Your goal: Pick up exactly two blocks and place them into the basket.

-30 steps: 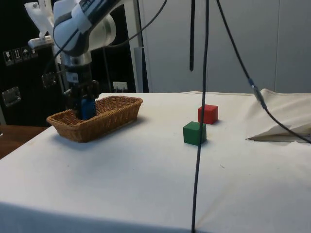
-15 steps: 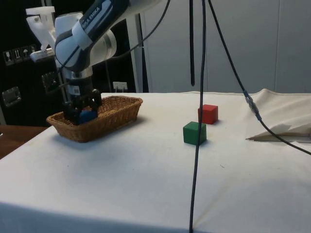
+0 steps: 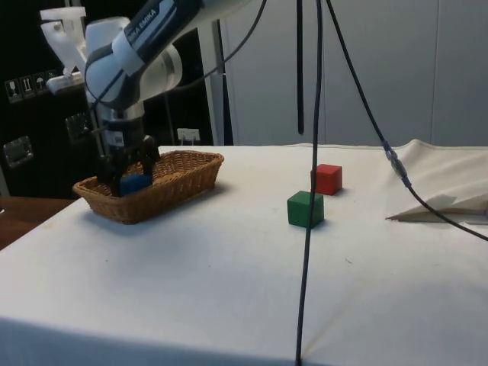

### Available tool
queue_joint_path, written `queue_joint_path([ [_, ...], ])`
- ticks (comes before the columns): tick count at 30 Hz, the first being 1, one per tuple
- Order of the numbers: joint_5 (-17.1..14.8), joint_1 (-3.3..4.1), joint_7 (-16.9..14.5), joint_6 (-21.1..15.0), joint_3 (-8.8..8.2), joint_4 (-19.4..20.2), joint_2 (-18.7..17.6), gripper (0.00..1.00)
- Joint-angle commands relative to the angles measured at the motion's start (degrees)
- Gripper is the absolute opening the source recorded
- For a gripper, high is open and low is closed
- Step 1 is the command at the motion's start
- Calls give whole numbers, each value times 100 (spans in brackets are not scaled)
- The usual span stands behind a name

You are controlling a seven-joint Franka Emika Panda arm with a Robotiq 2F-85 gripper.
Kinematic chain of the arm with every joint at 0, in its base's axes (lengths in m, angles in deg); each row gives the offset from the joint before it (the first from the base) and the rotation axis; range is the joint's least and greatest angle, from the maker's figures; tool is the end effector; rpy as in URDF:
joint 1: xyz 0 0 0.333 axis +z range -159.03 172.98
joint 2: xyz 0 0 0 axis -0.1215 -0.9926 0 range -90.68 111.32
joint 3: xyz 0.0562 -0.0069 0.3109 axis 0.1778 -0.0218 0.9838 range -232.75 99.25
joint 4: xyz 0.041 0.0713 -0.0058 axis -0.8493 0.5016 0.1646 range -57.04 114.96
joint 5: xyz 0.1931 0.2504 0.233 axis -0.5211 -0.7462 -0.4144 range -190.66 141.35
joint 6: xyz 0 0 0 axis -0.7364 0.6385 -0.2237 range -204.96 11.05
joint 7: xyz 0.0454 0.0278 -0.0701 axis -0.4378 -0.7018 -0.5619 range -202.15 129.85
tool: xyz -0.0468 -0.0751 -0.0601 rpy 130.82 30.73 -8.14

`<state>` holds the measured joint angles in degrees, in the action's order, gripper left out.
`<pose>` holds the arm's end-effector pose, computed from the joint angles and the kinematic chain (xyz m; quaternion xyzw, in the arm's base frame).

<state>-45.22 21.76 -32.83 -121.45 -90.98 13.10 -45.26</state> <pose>0.7548 -0.0342 0.1971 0.9895 -0.1297 0.0566 0.0311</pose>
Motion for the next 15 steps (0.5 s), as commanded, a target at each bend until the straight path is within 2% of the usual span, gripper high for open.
queue_joint_path([
  [1, 6, 0, -23, 74, -11, 29, 92, 100],
  [15, 40, 57, -86, 487, -212, 23, 481, 100],
])
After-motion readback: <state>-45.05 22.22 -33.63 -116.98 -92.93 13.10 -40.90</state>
